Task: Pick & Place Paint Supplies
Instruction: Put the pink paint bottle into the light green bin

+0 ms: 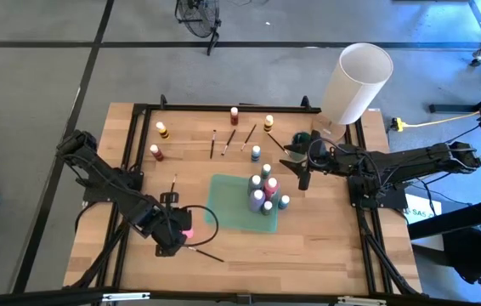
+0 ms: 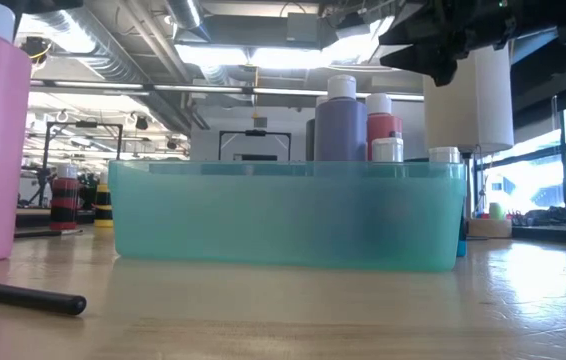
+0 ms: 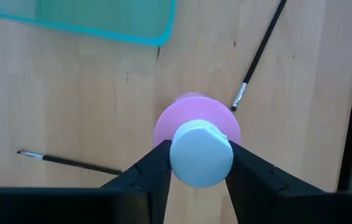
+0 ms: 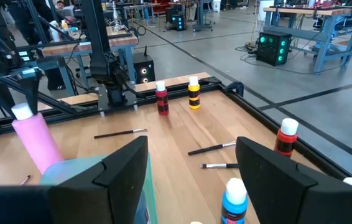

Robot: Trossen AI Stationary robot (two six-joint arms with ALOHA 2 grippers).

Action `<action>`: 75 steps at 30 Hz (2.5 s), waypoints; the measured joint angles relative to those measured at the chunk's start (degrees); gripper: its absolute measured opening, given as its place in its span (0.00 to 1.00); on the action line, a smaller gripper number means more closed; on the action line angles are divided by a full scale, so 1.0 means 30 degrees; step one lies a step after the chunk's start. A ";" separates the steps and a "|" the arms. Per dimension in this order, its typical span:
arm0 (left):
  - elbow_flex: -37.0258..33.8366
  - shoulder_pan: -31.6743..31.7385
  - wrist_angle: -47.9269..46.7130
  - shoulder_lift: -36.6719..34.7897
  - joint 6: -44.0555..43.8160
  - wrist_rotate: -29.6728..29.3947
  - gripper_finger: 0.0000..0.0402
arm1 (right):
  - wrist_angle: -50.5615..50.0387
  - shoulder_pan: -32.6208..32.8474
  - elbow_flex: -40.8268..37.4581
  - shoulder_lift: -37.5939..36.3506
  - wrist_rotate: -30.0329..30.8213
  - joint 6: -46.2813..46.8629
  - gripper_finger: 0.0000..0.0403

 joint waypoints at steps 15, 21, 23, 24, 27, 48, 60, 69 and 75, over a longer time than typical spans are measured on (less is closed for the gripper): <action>-0.0036 0.0061 -0.0058 0.0041 0.0034 0.0025 0.28 | -0.0474 0.0000 0.0003 0.0000 -0.0007 0.0000 0.61; 0.0913 0.0168 -0.0485 0.0168 0.0244 0.0042 0.28 | -0.0527 0.0000 -0.0001 0.0000 -0.0007 0.0000 0.61; 0.1491 0.0181 -0.0803 0.0162 0.0322 -0.0034 0.28 | -0.0589 0.0000 -0.0004 0.0000 -0.0007 0.0000 0.61; 0.1786 0.0234 -0.0970 0.0138 0.0296 -0.0098 0.28 | -0.0600 0.0000 -0.0004 0.0000 -0.0007 0.0000 0.61; 0.2290 0.0455 -0.2061 0.0124 -0.0036 -0.0109 0.28 | -0.0604 0.0000 -0.0001 0.0000 -0.0058 0.0000 0.61; 0.8567 0.2825 -0.7579 0.0036 0.1971 -0.0106 0.28 | -0.1238 0.0000 -0.0004 0.0000 -0.0047 0.0000 0.62; 1.1599 0.5902 -0.7503 0.0578 0.8051 -0.1097 0.28 | -0.1474 0.0000 -0.0003 0.0000 -0.0036 0.0000 0.62; 1.1628 0.9834 -0.5565 0.2064 1.3706 0.1033 0.28 | -0.1460 0.0003 0.0003 0.0000 -0.0044 0.0000 0.62; 1.1628 1.1460 -0.4493 0.3269 1.6136 0.2246 0.28 | -0.1501 0.0003 -0.0002 -0.0003 -0.0044 0.0000 0.62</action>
